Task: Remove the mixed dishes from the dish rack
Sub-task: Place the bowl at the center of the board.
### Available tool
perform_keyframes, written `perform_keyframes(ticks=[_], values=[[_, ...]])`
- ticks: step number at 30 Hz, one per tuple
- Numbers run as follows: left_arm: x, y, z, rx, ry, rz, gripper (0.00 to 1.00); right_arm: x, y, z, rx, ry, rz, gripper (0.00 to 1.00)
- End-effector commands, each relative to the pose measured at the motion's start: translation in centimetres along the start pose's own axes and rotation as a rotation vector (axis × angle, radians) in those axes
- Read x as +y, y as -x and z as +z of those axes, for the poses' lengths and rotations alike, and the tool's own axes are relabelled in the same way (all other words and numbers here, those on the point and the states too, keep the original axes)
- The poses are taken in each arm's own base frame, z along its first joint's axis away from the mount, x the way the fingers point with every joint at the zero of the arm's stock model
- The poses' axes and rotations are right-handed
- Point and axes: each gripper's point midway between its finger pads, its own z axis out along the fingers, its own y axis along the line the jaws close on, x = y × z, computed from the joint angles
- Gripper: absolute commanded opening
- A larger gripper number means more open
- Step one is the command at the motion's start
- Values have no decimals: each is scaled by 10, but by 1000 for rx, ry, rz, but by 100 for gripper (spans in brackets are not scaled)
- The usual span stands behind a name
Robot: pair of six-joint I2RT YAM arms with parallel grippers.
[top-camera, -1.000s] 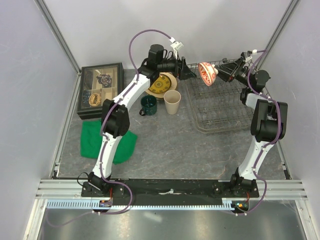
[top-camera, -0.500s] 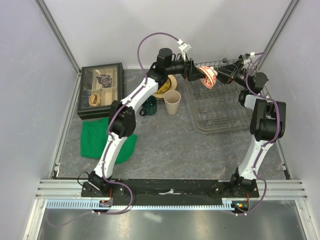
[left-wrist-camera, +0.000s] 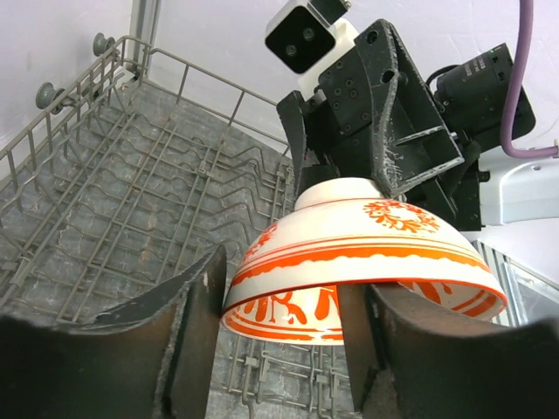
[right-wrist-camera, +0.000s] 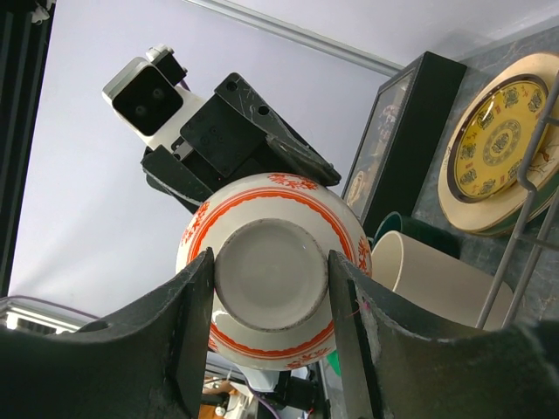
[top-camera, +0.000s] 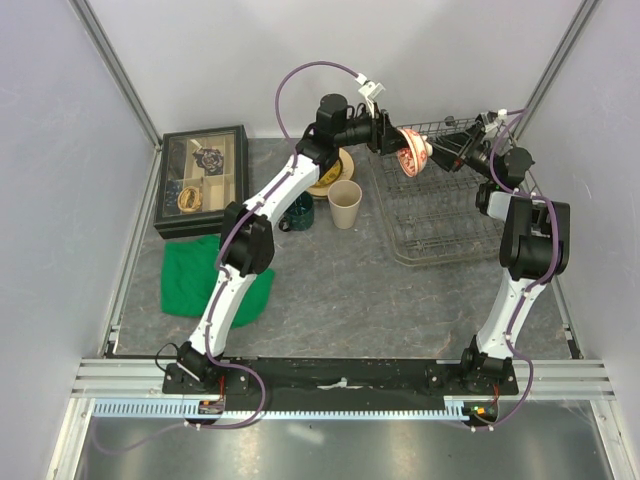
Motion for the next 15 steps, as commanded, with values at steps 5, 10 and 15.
perform_keyframes(ticks=[5, 10, 15], values=[[-40, 17, 15, -48, -110, 24, 46, 11, -15, 7, 38, 67, -94, 0], [-48, 16, 16, -43, -148, 7, 36, 10, -17, 8, 44, 71, -87, 0], [-62, 20, 16, -42, -194, 4, 30, 8, -20, 10, 59, 77, -77, 0]])
